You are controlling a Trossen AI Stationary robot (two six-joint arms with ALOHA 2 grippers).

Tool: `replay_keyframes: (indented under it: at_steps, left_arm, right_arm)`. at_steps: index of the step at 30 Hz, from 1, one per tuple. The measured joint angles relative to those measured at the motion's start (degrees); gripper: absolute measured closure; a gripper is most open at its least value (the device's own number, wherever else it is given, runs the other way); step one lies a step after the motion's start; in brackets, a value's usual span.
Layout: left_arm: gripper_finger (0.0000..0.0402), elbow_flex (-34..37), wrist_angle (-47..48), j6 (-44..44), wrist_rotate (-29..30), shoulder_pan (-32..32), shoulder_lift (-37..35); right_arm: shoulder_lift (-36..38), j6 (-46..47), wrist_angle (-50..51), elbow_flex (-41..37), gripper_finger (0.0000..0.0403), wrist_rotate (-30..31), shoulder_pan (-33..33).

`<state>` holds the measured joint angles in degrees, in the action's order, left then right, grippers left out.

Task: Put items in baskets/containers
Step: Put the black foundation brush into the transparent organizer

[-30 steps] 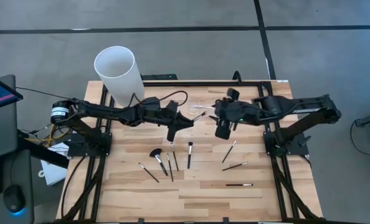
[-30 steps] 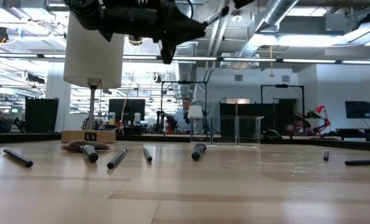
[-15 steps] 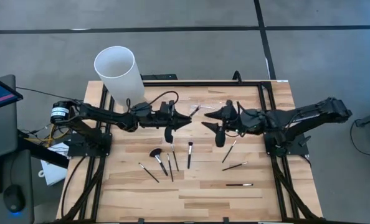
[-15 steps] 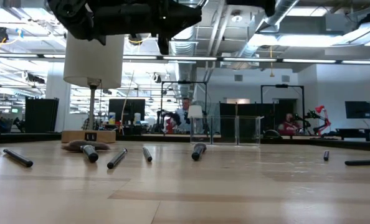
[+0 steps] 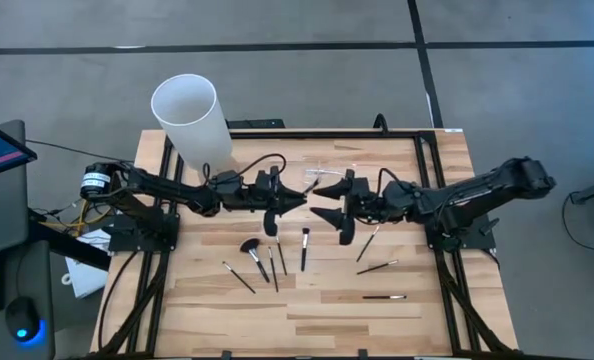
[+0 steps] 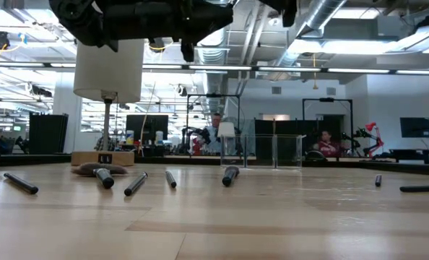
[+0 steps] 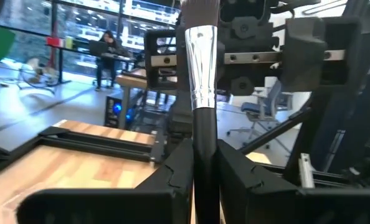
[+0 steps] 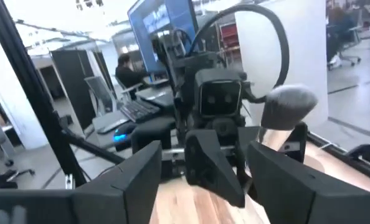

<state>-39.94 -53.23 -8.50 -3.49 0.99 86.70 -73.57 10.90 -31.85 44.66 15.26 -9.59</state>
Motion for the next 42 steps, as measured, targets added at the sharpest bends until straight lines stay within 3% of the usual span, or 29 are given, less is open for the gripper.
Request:
replay_keyframes:
  at_steps: [10, 17, 23, 35, 42]
  left_arm:
    - [0.0357, 0.0, 0.3, 3.8, 5.5, -0.3, 0.0]
    - [0.0357, 0.0, 0.8, 8.1, 11.7, -2.4, 0.0]
    - [0.0357, 0.0, 0.7, 10.6, 16.9, -3.4, 0.0]
    - [0.0357, 0.0, 0.6, 11.2, 17.4, -3.7, 0.0]
    - [0.0357, 0.0, 0.9, 11.3, 17.5, -4.1, 0.0]
  right_arm:
    - [-3.6, 3.2, -2.9, -0.1, 0.0175, 3.2, 1.5]
    - [-3.6, 3.0, -4.2, 0.0, 0.0195, 10.6, 1.8]
    - [-3.6, 3.4, -6.8, 0.0, 0.0210, 10.6, 2.5]
    - [-5.3, 7.6, -7.7, 0.1, 0.0245, 13.4, 3.1]
    - [-10.5, 8.7, -12.7, 0.1, 0.0236, 13.1, 3.9]
